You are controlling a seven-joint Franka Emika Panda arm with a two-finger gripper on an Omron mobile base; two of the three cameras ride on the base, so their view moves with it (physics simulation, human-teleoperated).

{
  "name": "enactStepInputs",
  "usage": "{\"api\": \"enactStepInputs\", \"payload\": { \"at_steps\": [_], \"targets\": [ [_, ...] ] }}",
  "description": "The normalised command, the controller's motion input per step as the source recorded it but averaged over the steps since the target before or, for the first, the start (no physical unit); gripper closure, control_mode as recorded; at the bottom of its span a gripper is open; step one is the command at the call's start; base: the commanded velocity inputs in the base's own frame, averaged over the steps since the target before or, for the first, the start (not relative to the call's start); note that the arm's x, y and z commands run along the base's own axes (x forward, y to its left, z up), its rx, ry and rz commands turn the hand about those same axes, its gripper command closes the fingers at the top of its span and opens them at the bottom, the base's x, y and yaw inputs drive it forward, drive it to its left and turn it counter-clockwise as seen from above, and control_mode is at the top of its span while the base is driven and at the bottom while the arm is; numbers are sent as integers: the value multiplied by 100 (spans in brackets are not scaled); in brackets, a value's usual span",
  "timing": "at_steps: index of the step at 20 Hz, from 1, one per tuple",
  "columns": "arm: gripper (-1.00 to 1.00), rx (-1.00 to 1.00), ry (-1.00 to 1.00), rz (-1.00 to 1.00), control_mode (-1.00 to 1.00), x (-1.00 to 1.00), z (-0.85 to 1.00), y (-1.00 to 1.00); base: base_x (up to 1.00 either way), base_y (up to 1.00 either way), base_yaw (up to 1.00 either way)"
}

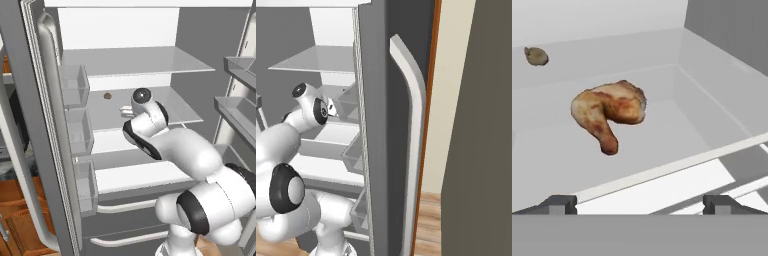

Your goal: Take the chicken drumstick from the fridge and place it on the digital scale on the counter by the fridge. Wait a few seconds for a reading, then move it to the plate on the dining counter.

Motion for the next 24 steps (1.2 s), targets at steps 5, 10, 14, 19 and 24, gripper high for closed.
{"api": "enactStepInputs", "payload": {
  "at_steps": [5, 10, 14, 19, 24],
  "targets": [
    [-100, 0, 2, 5, -100, 37, -26, 0, 0, 0, 0],
    [-100, 0, 2, 4, -100, 37, -21, 0, 0, 0, 0],
    [-100, 0, 2, 3, -100, 37, -12, 0, 0, 0, 0],
    [-100, 0, 7, 1, -100, 27, -16, 0, 0, 0, 0],
    [-100, 0, 10, 0, -100, 10, -24, 0, 0, 0, 0]
  ]
}}
